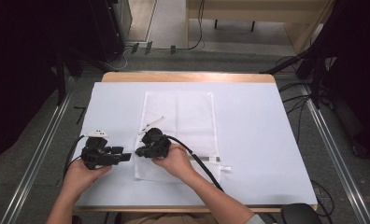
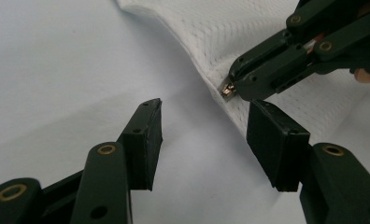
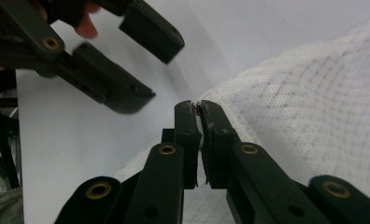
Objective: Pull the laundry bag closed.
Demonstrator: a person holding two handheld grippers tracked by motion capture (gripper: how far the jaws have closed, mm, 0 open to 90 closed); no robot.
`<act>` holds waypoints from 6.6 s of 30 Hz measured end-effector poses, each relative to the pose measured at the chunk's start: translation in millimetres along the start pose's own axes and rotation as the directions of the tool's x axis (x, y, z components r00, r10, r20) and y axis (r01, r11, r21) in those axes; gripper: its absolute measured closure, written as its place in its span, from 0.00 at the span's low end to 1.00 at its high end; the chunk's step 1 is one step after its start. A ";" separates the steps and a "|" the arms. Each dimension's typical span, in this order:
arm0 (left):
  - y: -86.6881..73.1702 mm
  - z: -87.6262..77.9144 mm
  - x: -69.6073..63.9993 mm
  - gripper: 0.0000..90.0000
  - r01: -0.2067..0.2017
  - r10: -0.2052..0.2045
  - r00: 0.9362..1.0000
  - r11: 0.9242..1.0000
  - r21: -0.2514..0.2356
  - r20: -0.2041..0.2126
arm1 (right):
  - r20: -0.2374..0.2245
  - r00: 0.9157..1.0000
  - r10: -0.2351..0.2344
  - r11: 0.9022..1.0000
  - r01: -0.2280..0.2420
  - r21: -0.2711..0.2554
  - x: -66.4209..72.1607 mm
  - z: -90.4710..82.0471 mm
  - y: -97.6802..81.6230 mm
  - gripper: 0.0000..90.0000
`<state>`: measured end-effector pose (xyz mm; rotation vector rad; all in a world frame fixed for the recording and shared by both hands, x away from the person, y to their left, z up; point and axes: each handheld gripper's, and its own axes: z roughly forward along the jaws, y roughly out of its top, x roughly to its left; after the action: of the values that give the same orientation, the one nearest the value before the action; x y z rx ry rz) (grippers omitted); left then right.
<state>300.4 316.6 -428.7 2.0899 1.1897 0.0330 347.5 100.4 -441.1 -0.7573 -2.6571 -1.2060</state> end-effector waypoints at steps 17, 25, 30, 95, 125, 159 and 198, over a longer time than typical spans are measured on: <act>6.9 23.6 -9.8 0.73 -0.046 0.040 0.996 0.996 0.079 0.074 | -0.062 0.997 -0.056 0.998 0.054 -0.035 4.2 -16.9 5.0 0.97; 10.2 26.9 -11.0 0.87 -0.082 0.073 0.993 0.992 0.092 0.096 | -0.083 0.995 -0.064 0.998 0.063 -0.012 3.0 -17.3 4.2 0.97; 12.2 26.8 -12.2 0.96 -0.084 0.072 0.991 0.990 0.109 0.110 | -0.083 0.994 -0.066 0.998 0.066 -0.002 2.6 -16.3 3.2 0.97; 5.9 14.6 -3.0 0.98 -0.026 0.014 0.994 0.993 0.112 0.107 | -0.021 1.000 -0.003 1.000 0.003 0.010 -21.6 -21.2 -27.5 0.98; 4.7 13.1 -2.8 0.98 -0.031 0.018 0.994 0.993 0.115 0.109 | -0.001 1.000 -0.005 1.000 0.005 0.016 -23.8 -29.6 -32.2 0.98; 2.7 12.0 -1.8 0.98 -0.024 0.010 0.994 0.992 0.128 0.110 | 0.011 1.000 0.029 0.999 -0.030 0.023 -36.3 -40.6 -46.4 0.98; -0.1 7.9 2.3 0.98 -0.005 -0.010 0.993 0.993 0.122 0.121 | 0.077 0.995 0.062 0.997 -0.065 0.037 -57.9 -71.3 -70.6 0.98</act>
<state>304.4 313.8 -435.4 2.1633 1.1460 -0.1693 356.6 -13.8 -458.4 -0.8917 -2.6855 -1.1283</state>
